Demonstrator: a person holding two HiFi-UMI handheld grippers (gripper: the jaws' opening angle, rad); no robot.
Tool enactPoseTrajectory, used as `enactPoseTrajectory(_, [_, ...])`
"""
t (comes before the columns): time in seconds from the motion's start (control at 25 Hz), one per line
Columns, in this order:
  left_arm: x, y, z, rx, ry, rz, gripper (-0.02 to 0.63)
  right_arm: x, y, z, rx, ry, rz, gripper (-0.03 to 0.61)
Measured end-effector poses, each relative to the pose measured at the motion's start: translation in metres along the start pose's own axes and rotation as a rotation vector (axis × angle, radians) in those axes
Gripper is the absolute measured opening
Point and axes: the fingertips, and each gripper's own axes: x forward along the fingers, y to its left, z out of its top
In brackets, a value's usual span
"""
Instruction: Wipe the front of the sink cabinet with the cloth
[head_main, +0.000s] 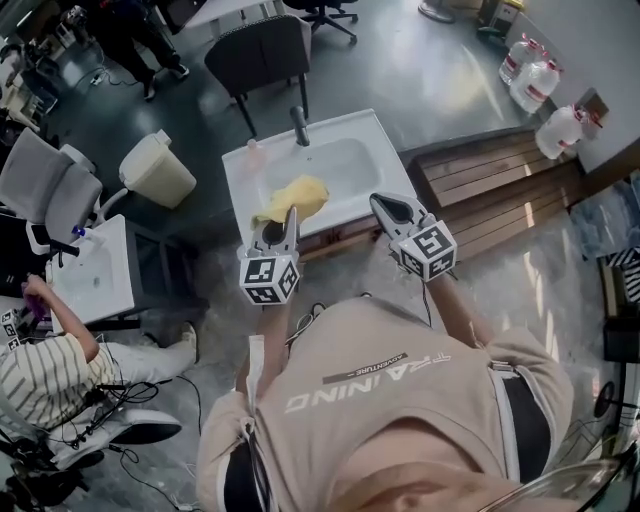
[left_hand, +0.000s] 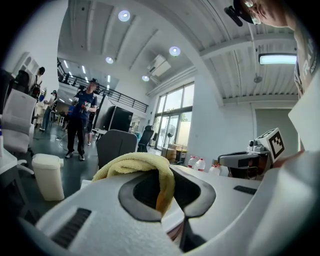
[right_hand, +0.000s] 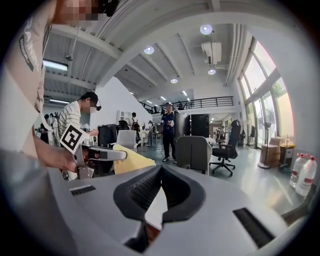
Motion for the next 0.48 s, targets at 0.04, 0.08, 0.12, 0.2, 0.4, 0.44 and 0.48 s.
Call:
enactPoseTrajectory(0.04, [0.000, 0.000, -0.002, -0.010, 0.004, -0.001, 0.040, 0.000, 0.003, -0.003, -0.009, 0.007, 0.007, 0.012])
enactPoseTrajectory(0.08, [-0.001, 0.001, -0.005, -0.019, 0.009, -0.002, 0.040, 0.001, 0.006, -0.005, -0.017, 0.014, 0.013, 0.012])
enactPoseTrajectory(0.12, [-0.001, 0.002, -0.006, -0.024, 0.013, 0.000, 0.040, 0.001, 0.008, -0.008, -0.019, 0.018, 0.018, 0.012])
enactPoseTrajectory(0.2, [-0.003, 0.005, -0.008, -0.028, 0.017, 0.005, 0.040, 0.002, 0.011, -0.012, -0.007, 0.020, 0.022, 0.012])
enactPoseTrajectory(0.4, [-0.007, 0.009, -0.003, -0.024, -0.001, 0.021, 0.040, 0.004, 0.010, -0.012, 0.012, 0.014, 0.016, 0.012])
enactPoseTrajectory(0.44, [-0.007, 0.008, -0.003, -0.025, -0.003, 0.022, 0.040, 0.004, 0.010, -0.013, 0.015, 0.015, 0.016, 0.012])
enactPoseTrajectory(0.48, [-0.007, 0.007, -0.003, -0.025, -0.003, 0.020, 0.040, 0.003, 0.010, -0.014, 0.018, 0.017, 0.015, 0.012])
